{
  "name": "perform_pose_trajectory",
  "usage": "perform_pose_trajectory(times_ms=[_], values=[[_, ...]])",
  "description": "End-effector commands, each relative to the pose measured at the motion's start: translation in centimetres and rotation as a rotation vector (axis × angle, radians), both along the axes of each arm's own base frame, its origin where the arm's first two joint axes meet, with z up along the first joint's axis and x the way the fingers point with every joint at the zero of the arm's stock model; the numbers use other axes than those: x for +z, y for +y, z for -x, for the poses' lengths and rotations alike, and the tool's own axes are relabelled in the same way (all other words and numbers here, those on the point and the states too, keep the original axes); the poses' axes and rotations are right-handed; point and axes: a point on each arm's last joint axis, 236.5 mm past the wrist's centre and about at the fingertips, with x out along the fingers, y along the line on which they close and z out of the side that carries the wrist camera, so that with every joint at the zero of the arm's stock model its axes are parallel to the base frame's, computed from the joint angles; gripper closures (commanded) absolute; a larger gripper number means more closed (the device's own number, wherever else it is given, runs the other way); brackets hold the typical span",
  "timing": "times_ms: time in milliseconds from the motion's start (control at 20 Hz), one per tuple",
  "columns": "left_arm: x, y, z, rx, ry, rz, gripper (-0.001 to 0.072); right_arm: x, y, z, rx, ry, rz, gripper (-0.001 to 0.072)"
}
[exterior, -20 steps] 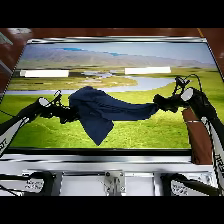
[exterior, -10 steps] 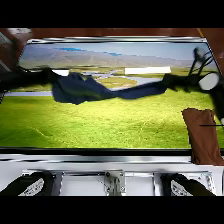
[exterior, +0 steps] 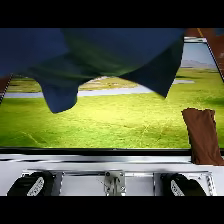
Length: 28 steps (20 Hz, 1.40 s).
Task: Fold the shirts.
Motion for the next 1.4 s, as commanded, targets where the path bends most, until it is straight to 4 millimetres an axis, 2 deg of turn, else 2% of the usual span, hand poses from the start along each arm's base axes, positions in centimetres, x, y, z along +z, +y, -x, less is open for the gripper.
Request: perform_pose_trajectory(times_ms=[0, 100, 200, 350, 500, 600, 700, 850, 1000, 1150, 1250, 1350], values=[[0.0, -0.7, 3.1, -0.006, -0.005, -0.032, 0.0663, 3.7, -2.4, 5.9, -0.103, -0.109, 0.095, 0.0649], [-2.8, -1.0, 2.5, -0.003, 0.104, -0.095, 0.0663, 3.9, -3.0, 8.6, -0.130, -0.108, 0.114, 0.0649], [-6.7, -0.4, 1.8, 0.036, 0.248, -0.177, 0.0663, 2.3, -3.6, 10.9, -0.154, -0.043, 0.127, 0.0649], [-10.7, 1.1, 2.4, 0.102, 0.409, -0.231, 0.0664, -1.7, -4.7, 13.5, -0.190, 0.130, 0.139, 0.0649], [-12.4, 3.7, 3.9, 0.221, 0.466, -0.264, 0.0664, -6.0, -6.2, 15.4, -0.245, 0.326, 0.157, 0.0650], [-14.7, 4.8, 4.3, 0.259, 0.564, -0.289, 0.0663, -8.8, -7.6, 16.1, -0.291, 0.476, 0.193, 0.0649], [-17.7, 5.0, 3.6, 0.244, 0.677, -0.304, 0.0663, -11.0, -7.5, 15.8, -0.276, 0.598, 0.203, 0.0649], [-22.7, 5.3, 0.7, 0.218, 0.843, -0.284, 0.0663, -13.2, -7.0, 13.2, -0.244, 0.714, 0.206, 0.0650], [-26.6, 5.8, -3.7, 0.214, 0.898, -0.249, 0.0663, -16.3, -6.7, 8.9, -0.210, 0.850, 0.220, 0.0649], [-28.5, 6.8, -9.8, 0.243, 0.842, -0.183, 0.0663, -21.2, -5.9, 2.8, -0.144, 0.991, 0.232, 0.0649], [-30.0, 7.5, -13.9, 0.260, 0.834, -0.152, 0.0662, -24.7, -6.1, -2.6, -0.133, 1.022, 0.250, 0.0649], [-32.5, 8.2, -17.9, 0.270, 0.866, -0.134, 0.0662, -29.0, -6.2, -7.9, -0.124, 1.034, 0.263, 0.0649]])
